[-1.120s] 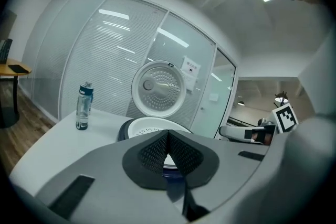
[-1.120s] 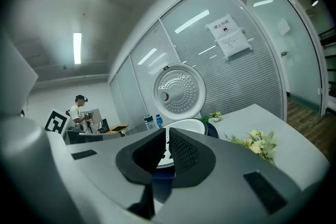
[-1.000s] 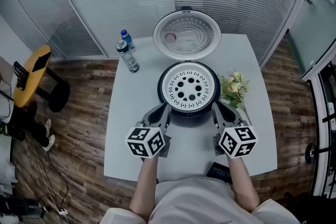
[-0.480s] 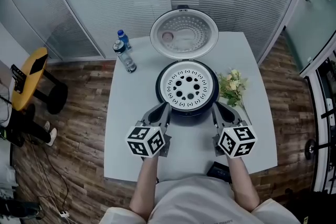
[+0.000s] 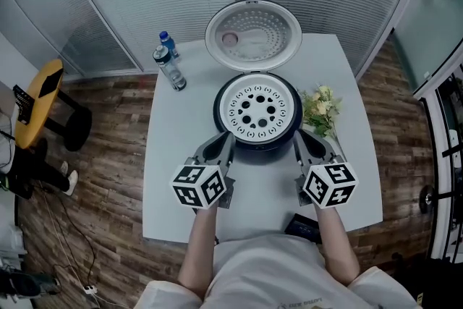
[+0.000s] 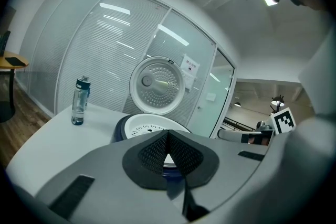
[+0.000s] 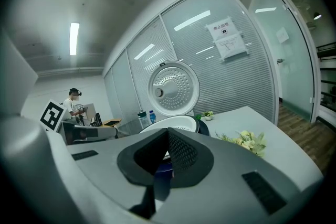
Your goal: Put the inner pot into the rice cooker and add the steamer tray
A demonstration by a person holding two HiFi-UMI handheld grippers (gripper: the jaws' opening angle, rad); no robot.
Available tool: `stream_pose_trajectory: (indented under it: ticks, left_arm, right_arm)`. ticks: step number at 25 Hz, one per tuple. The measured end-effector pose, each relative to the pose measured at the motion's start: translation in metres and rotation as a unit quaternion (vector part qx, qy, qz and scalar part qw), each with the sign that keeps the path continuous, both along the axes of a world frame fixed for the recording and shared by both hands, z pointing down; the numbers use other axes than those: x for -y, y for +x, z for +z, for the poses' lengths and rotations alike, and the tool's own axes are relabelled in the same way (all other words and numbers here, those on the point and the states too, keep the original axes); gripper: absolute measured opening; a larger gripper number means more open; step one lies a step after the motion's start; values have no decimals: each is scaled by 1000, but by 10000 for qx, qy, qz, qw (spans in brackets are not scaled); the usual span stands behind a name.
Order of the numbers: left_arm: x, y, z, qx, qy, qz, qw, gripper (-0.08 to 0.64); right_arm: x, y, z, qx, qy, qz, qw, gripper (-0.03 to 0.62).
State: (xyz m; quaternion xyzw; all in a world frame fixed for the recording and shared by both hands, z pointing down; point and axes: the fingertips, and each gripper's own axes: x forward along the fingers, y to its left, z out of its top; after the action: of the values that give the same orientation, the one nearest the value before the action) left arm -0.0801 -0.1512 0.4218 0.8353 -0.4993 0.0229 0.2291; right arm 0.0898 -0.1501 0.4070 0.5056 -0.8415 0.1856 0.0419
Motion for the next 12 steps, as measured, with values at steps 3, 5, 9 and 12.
stream_pose_trajectory:
  ticks: [3, 5, 9, 12]
  left_arm:
    - [-1, 1, 2, -3, -31, 28, 10000, 9]
    - [0, 1, 4, -1, -68, 41, 10000, 9]
    - [0, 1, 7, -6, -106, 47, 9999, 9]
    - [2, 0, 7, -13, -88, 42, 10000, 9]
  right_arm:
    - [1, 2, 1, 11, -11, 11, 10000, 15]
    - [2, 3, 2, 27, -25, 25, 10000, 15]
    - [4, 5, 4, 59, -49, 41, 10000, 15]
    - [6, 7, 4, 76, -48, 61, 9999, 15]
